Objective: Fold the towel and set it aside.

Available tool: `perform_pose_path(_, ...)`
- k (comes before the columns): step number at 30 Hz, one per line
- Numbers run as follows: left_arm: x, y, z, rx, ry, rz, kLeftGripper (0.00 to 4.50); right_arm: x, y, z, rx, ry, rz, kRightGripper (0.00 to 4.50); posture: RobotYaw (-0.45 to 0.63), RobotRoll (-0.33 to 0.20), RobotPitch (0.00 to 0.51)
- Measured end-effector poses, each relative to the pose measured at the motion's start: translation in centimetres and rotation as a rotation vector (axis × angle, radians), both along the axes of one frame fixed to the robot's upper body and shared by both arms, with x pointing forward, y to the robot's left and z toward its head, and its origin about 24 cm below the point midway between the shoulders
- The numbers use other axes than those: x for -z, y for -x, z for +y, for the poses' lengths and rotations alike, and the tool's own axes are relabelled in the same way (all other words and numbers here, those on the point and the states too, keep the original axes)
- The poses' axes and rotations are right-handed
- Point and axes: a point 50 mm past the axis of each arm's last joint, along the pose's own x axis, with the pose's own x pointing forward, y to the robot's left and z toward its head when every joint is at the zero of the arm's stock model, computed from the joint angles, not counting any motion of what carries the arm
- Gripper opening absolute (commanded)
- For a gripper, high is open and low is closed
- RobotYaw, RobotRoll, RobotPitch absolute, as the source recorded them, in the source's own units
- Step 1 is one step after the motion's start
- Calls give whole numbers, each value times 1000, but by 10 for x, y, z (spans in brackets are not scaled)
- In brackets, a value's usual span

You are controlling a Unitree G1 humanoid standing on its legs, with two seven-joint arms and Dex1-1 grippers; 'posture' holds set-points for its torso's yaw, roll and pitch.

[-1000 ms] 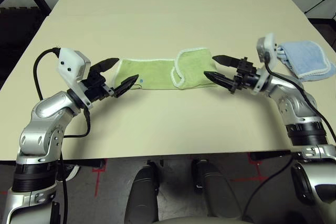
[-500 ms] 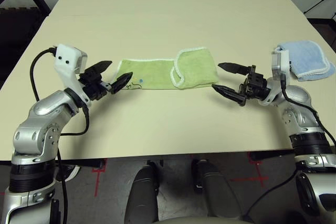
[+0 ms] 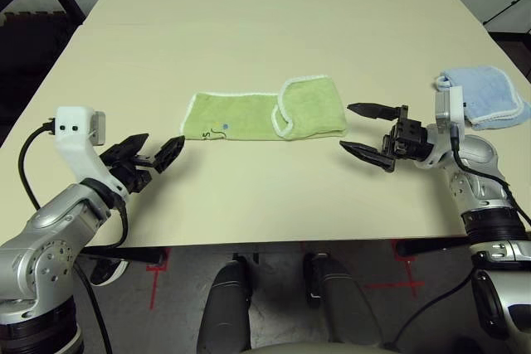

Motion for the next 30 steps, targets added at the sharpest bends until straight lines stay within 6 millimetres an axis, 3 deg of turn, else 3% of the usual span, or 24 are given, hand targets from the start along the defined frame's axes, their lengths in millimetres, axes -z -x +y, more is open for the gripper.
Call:
perform_pose_path(6,-1,-13,-14,-49,108,42,4500,0,-1,-2,4,4,-4,4475,-102,0,200)
perform_pose_path(11,5,-29,-34,-33,298,179,4500,-2,-1,-3,12,22,-13,4475,-113,0,205)
perform_pose_path(18,7,-40,-31,-122,469,282,4500,-2,-2,-6,25,37,-22,4475,-124,0,211)
perform_pose_path(30,4,-54,-27,-166,483,303,4500,-2,-2,-6,39,47,-24,4475,-140,0,214)
